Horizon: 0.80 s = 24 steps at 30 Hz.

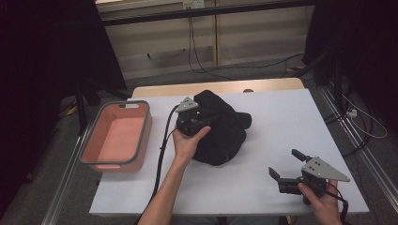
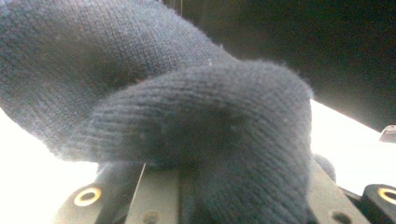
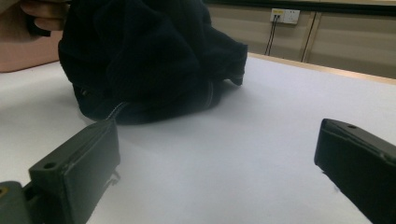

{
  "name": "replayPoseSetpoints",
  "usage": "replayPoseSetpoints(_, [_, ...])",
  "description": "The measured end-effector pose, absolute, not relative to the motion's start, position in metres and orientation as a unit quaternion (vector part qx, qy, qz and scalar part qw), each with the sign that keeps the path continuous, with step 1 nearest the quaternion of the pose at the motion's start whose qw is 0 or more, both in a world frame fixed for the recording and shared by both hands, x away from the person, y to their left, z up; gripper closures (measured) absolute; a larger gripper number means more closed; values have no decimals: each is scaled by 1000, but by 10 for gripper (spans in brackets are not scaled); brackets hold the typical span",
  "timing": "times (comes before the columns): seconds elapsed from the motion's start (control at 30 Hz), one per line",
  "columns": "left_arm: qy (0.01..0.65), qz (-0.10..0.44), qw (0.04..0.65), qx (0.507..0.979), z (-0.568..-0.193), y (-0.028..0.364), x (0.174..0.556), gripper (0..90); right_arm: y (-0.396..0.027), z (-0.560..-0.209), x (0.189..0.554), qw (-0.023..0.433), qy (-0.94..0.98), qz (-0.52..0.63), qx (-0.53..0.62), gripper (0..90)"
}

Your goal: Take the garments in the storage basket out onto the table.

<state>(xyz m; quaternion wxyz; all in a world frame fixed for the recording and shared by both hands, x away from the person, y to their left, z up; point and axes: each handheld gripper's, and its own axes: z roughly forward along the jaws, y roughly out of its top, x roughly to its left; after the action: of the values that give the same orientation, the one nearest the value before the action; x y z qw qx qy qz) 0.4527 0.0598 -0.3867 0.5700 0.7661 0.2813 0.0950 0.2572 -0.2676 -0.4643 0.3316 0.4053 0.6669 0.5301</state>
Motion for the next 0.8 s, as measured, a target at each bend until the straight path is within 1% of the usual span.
replayPoseSetpoints(0.27, [275, 92, 543, 788, -402, 47, 456, 686, -267, -464, 258, 332, 667, 528, 407, 0])
replayPoseSetpoints(0.37, [280, 91, 536, 791, -409, 43, 458, 653, -267, -464, 257, 332, 667, 529, 406, 0])
replayPoseSetpoints(0.47, [275, 99, 517, 804, -417, 39, 460, 639, -267, -464, 258, 331, 667, 529, 406, 0])
replayPoseSetpoints(0.6, [277, 95, 514, 806, -426, 37, 461, 624, -267, -464, 257, 331, 668, 530, 405, 0])
replayPoseSetpoints(0.8, [270, 93, 505, 815, -431, 34, 462, 615, -267, -465, 258, 330, 668, 529, 407, 0])
